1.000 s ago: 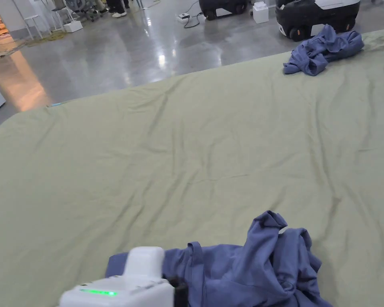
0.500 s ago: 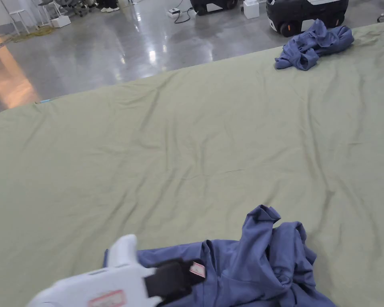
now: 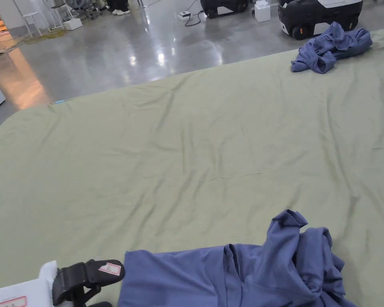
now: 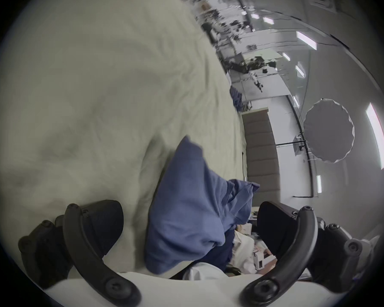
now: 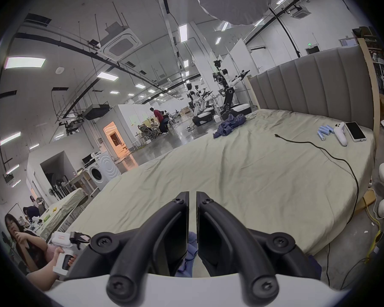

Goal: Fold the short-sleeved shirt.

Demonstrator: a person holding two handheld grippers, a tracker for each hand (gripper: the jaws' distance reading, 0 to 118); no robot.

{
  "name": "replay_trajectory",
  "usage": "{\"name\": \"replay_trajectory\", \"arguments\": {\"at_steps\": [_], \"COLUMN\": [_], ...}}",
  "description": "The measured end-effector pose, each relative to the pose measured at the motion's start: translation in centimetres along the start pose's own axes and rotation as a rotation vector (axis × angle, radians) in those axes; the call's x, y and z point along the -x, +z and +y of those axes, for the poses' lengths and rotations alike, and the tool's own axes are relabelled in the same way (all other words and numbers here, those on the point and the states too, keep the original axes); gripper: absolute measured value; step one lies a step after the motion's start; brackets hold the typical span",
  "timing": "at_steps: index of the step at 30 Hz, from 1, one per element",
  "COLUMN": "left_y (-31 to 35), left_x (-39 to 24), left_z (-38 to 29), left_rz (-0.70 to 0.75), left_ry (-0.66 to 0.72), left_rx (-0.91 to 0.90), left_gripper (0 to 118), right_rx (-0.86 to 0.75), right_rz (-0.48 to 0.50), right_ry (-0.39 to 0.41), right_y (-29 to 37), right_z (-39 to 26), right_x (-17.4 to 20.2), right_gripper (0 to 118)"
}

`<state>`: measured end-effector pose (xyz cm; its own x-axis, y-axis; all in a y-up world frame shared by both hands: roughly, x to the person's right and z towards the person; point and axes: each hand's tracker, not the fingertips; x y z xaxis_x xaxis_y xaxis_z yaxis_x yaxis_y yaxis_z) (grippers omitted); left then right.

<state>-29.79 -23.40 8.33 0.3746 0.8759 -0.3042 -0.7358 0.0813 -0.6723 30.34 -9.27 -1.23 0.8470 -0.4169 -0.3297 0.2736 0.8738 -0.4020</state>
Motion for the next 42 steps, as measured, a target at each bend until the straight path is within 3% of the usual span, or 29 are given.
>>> {"name": "replay_trajectory", "arguments": {"at_steps": [3,9,10,12,15,17,24,28,31,35,42], "left_y": [-1.3,-4.0,-4.1,-4.0,-4.0,-3.4,3.0,8.4,8.4,5.5,-6.6], "left_x": [0.5,0.8,0.6,0.3,1.2,1.9,1.6,1.7,-1.7,-9.2,-17.7], "left_z": [0.7,2.9,3.0,3.2,2.8,2.6,1.3,1.3,-0.3,-1.8,-4.1], "left_rz": [-0.149,-0.206,-0.193,-0.131,0.101,-0.019,0.136,0.353,0.362,0.446,0.534], "left_ry": [-0.053,-0.038,-0.071,-0.108,-0.035,-0.009,-0.018,0.006,-0.018,-0.236,-0.540], "left_rx": [0.030,0.155,0.175,0.168,0.116,0.114,0.010,-0.123,-0.131,-0.106,0.089], "left_gripper": [118,118,107,10,11,11,11,11,11,11,11], "right_rx": [-0.003,-0.017,-0.018,-0.016,-0.012,-0.013,-0.026,-0.034,-0.020,-0.011,-0.040], "right_rz": [0.004,-0.006,-0.005,-0.004,-0.003,0.001,-0.005,0.012,0.036,0.064,0.060], "right_ry": [-0.002,0.004,0.006,0.013,0.030,0.030,0.068,0.076,0.063,0.044,0.014], "right_y": [0.2,0.1,0.1,0.1,0.1,0.1,0.1,-0.2,-0.7,-0.6,0.7], "right_z": [0.3,0.8,0.8,0.7,0.8,0.9,1.4,1.3,0.9,0.5,0.6], "right_x": [0.3,1.0,1.1,1.5,1.9,2.1,2.7,2.4,2.1,1.6,-0.5], "right_gripper": [8,8,8,8,8,8,8,8,8,8,8]}}
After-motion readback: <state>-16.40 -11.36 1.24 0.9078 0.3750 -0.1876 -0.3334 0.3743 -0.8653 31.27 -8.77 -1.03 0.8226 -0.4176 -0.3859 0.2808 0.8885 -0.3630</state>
